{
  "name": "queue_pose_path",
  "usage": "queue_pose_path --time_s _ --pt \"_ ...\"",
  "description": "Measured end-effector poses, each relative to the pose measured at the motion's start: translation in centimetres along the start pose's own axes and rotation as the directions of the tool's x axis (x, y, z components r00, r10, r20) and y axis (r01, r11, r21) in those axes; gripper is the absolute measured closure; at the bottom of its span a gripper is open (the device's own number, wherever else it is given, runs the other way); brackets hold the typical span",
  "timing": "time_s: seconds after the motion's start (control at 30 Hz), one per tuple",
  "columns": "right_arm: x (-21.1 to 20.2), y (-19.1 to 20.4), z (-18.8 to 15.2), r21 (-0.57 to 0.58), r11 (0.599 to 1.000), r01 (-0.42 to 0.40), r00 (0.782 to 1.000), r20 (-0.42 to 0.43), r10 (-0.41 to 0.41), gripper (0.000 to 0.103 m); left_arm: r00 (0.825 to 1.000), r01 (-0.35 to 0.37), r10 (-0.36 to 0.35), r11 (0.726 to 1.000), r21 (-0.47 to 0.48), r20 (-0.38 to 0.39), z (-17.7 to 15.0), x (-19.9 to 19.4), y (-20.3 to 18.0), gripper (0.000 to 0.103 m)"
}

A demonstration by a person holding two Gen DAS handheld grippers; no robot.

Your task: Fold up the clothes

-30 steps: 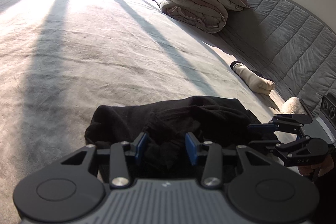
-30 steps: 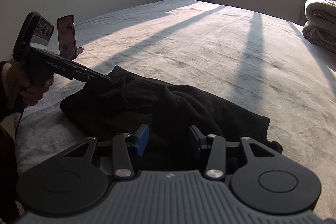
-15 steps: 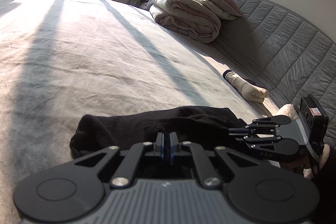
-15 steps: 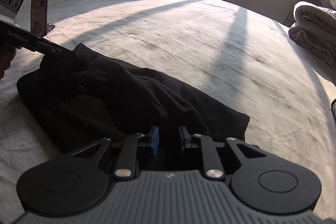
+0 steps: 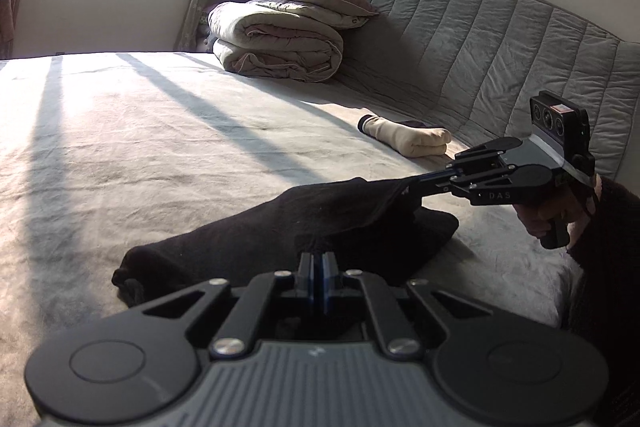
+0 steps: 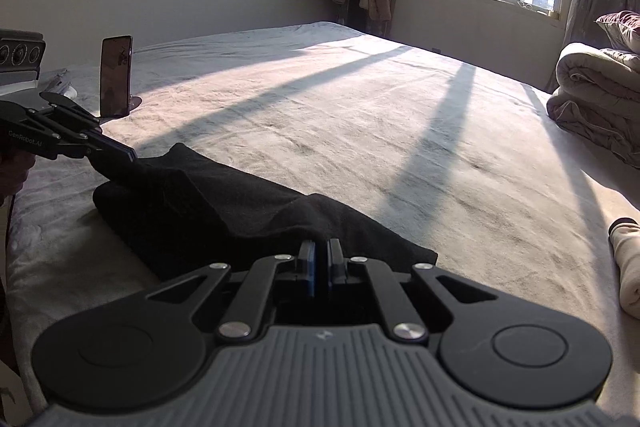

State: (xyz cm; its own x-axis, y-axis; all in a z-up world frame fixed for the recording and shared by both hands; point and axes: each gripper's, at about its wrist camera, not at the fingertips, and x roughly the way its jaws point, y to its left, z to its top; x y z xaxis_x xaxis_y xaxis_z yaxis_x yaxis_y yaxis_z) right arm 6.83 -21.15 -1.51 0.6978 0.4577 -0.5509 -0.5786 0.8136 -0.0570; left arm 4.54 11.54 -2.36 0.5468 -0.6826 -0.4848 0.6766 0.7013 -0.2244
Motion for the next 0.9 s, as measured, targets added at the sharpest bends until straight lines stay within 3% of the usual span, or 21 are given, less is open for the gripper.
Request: queue_pose_path --time_s 0.13,0.23,0.3,0.37,0.4,0.43,0.5,0.53,0.57,0.73,0.8,0.9 --pt "0.4 0.5 -1.1 -0.027 0.999 -0.038 0.997 -0.068 0.036 0.098 0.994 -0.026 0.03 0.999 0.041 -0.1 -1.7 0.7 0.1 0.099" --pt "1.5 1.8 -2.0 -0.082 0.994 -0.077 0.986 -0.152 0.064 0.098 0.988 -0.019 0.023 0.999 0.027 -0.151 -2.3 0.8 0.7 0.098" --pt "2.2 2.3 -2.6 -0.101 0.99 -0.097 0.975 -0.21 0.074 0.097 0.987 -0.012 0.012 1.0 -0.003 -0.162 -2.2 0.6 1.2 0.092" --pt "2.6 2.3 -2.8 -0.097 0.989 -0.11 0.965 -0.249 0.083 0.086 0.989 -0.002 -0.009 0.997 -0.071 -0.146 -2.0 0.1 1.9 0.06" --pt "2.5 2.1 -2.8 -0.082 0.989 -0.119 0.962 -0.257 0.094 0.085 0.99 0.002 -0.017 0.994 -0.105 -0.137 -1.9 -0.1 2.3 0.056" --pt "2.3 1.8 -2.6 -0.057 0.99 -0.13 0.961 -0.254 0.112 0.082 0.992 -0.004 -0.013 0.99 -0.138 -0.122 -1.7 -0.3 2.8 0.055" --pt "1.7 0.9 -2.0 0.007 0.989 -0.151 0.963 -0.224 0.149 0.068 0.996 -0.016 -0.003 0.979 -0.205 -0.091 -1.4 -0.7 3.9 0.054" --pt "1.4 0.3 -1.8 0.04 0.988 -0.152 0.968 -0.195 0.157 0.053 0.997 -0.021 0.003 0.971 -0.238 -0.077 -1.3 -0.9 4.4 0.053" --pt "1.1 -0.2 -1.5 0.068 0.987 -0.149 0.972 -0.171 0.158 0.049 0.998 -0.032 0.014 0.963 -0.266 -0.069 -1.2 -0.8 4.9 0.053" --pt "1.4 -4.1 -0.9 0.282 0.957 -0.073 0.989 -0.105 0.107 0.049 0.994 -0.109 0.088 0.911 -0.397 -0.069 -0.8 0.7 7.0 0.055" --pt "1.9 -5.6 -1.1 0.376 0.925 -0.044 0.991 -0.099 0.087 0.049 0.991 -0.13 0.104 0.891 -0.434 -0.084 -0.8 1.6 7.7 0.055" --pt "2.7 -8.0 -1.7 0.529 0.848 -0.031 0.993 -0.084 0.088 0.049 0.99 -0.133 0.098 0.871 -0.472 -0.099 -0.8 3.0 8.3 0.058"
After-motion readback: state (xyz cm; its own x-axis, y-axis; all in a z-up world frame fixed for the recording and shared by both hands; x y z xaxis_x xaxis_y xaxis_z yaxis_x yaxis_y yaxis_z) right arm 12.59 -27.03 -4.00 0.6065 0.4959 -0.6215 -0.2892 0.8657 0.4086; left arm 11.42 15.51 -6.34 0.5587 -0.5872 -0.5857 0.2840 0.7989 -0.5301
